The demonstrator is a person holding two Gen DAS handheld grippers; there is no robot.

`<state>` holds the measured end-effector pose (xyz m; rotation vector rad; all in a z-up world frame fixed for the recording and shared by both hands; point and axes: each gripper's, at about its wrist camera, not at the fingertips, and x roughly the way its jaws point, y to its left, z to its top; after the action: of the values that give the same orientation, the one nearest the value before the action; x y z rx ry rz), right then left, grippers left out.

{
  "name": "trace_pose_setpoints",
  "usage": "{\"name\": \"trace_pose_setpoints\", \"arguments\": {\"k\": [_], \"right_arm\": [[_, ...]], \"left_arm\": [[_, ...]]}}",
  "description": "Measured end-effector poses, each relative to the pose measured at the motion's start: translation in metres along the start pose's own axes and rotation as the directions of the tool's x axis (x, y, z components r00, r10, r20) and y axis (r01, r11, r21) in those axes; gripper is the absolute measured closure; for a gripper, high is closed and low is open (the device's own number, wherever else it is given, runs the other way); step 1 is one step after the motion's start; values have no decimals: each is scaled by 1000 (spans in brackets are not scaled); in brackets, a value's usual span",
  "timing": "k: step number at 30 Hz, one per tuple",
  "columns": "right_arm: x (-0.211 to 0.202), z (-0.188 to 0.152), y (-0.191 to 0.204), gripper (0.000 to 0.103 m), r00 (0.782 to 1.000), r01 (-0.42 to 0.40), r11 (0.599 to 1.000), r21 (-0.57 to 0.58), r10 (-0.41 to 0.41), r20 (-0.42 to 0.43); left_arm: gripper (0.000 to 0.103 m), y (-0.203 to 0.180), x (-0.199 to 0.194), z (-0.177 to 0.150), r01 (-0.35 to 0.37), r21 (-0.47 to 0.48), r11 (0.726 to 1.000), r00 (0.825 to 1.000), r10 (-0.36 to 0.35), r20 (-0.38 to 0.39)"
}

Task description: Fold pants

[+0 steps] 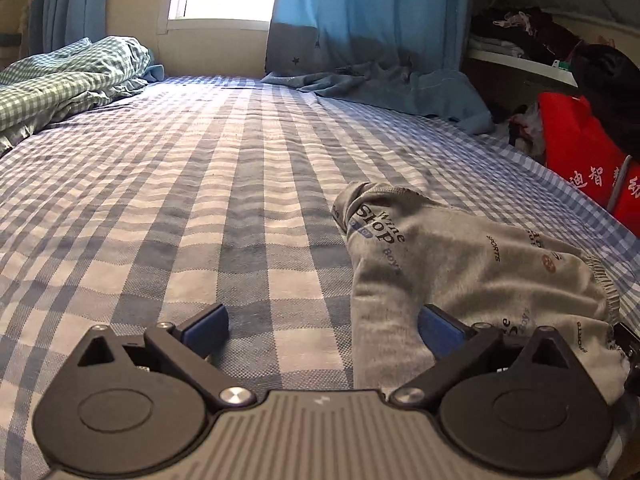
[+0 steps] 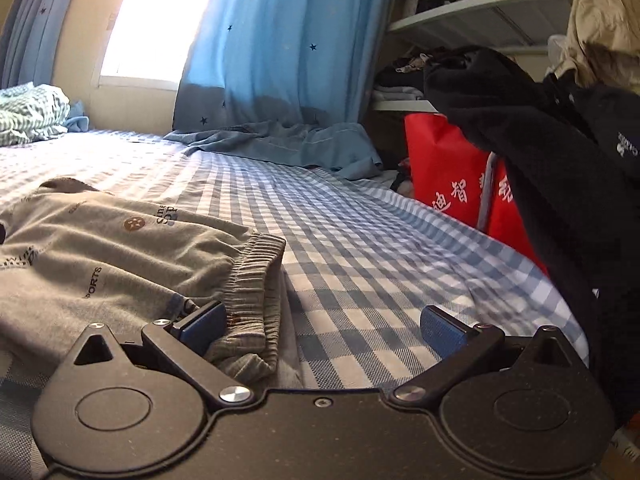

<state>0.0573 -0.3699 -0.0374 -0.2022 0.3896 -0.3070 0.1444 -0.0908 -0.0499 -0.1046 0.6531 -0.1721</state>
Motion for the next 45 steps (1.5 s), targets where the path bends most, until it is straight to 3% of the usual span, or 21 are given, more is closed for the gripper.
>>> {"name": "trace_pose_setpoints", "arguments": {"k": [5,8,11,16,21,28,31,34,38,42,45], "right_arm": [[-6,8,7,1,1000,23,1000,-18,-23,2],[-9,21,7,1,998,-5,1000,-20,6,63],[3,37,12,1,997,-35,999,-29,37,72],[36,52,20,1,996,-84,995,-46,86,26],[65,42,20,1,995,-87,995,-55,84,-59],[68,36,6,1,988,-137,989,57,141,-65],[60,40,4,1,991,-108,991,74,113,-70],[42,52,1,1,991,-136,986,97,137,-5],[52,95,10,1,944,-327,943,63,328,-16],[86,138,35,1,844,-519,848,106,528,-96],[115,159,69,1,762,-609,784,121,621,-186]], "left_arm": [[0,1,-4,4,16,-4,1000,1000,-16,-4],[0,-1,-1,18,19,21,1000,1000,-19,9],[0,-5,13,42,-18,38,999,1000,17,26],[0,-9,53,70,-19,41,999,1000,19,-9],[0,0,88,70,-7,-1,1000,997,6,-77],[0,7,69,61,-15,-32,999,998,13,-60],[0,11,49,52,-17,-53,998,997,13,-73],[0,16,26,35,5,-76,997,999,-9,-53],[0,14,7,18,10,-51,999,999,-12,-41],[0,8,-3,4,22,-16,1000,1000,-22,-9],[0,11,-5,1,34,-30,999,999,-34,11]]}}
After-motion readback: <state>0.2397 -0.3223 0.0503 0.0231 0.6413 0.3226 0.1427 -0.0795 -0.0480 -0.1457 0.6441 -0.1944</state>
